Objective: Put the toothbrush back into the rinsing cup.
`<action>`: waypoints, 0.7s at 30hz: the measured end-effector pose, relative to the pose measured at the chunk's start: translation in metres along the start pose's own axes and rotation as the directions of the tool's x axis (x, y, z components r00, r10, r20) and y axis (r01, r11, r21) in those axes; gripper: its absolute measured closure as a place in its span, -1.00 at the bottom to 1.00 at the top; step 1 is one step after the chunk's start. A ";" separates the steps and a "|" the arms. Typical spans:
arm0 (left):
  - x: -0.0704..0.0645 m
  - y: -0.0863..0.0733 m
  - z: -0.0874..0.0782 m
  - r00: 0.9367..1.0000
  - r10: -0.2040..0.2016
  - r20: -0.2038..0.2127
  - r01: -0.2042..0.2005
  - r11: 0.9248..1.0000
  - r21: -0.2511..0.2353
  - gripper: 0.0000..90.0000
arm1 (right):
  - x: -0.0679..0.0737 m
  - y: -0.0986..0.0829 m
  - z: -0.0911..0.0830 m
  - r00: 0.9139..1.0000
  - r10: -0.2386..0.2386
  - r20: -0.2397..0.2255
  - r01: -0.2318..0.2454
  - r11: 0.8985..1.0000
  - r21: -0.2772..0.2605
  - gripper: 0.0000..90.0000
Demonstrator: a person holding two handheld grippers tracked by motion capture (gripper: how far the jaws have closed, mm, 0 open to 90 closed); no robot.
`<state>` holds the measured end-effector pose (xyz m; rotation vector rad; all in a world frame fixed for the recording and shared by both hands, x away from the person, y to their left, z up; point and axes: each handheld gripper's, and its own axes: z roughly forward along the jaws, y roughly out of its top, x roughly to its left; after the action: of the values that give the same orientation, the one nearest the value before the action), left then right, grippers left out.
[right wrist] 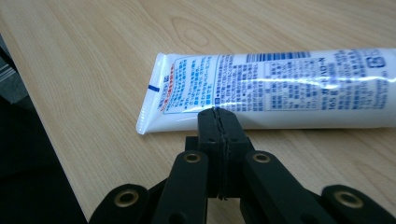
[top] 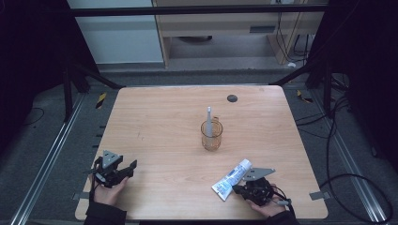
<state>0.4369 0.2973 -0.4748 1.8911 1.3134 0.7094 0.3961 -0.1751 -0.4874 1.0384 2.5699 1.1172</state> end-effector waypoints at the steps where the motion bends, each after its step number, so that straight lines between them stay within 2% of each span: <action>1: 0.000 0.000 0.000 1.000 0.001 -0.001 -0.001 1.000 0.000 -0.14 | -0.001 0.000 -0.003 1.000 0.007 0.001 -0.007 1.000 -0.013 1.00; 5: 0.000 0.001 0.000 1.000 0.004 -0.004 -0.004 1.000 -0.001 -0.14 | -0.006 0.003 -0.012 0.999 0.026 0.021 -0.025 0.997 -0.068 1.00; 11: -0.001 0.001 0.002 1.000 0.006 -0.004 -0.006 1.000 0.003 -0.14 | -0.018 0.015 -0.022 0.994 0.058 0.090 -0.045 0.990 -0.137 1.00; 15: -0.001 0.001 0.003 1.000 0.008 -0.004 -0.008 1.000 0.005 -0.14 | -0.031 0.027 -0.019 0.987 0.079 0.140 -0.057 0.986 -0.158 1.00; 17: -0.001 0.001 0.003 1.000 0.010 -0.003 -0.010 1.000 0.007 -0.14 | -0.040 0.032 -0.015 0.983 0.100 0.156 -0.075 0.984 -0.161 1.00; 21: -0.001 0.001 0.003 1.000 0.010 -0.004 -0.010 1.000 0.005 -0.14 | -0.051 0.040 -0.006 0.977 0.111 0.180 -0.082 0.983 -0.164 1.00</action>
<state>0.4395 0.2956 -0.4757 1.9027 1.3106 0.7163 0.4533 -0.1927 -0.4621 1.1802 2.2691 1.1606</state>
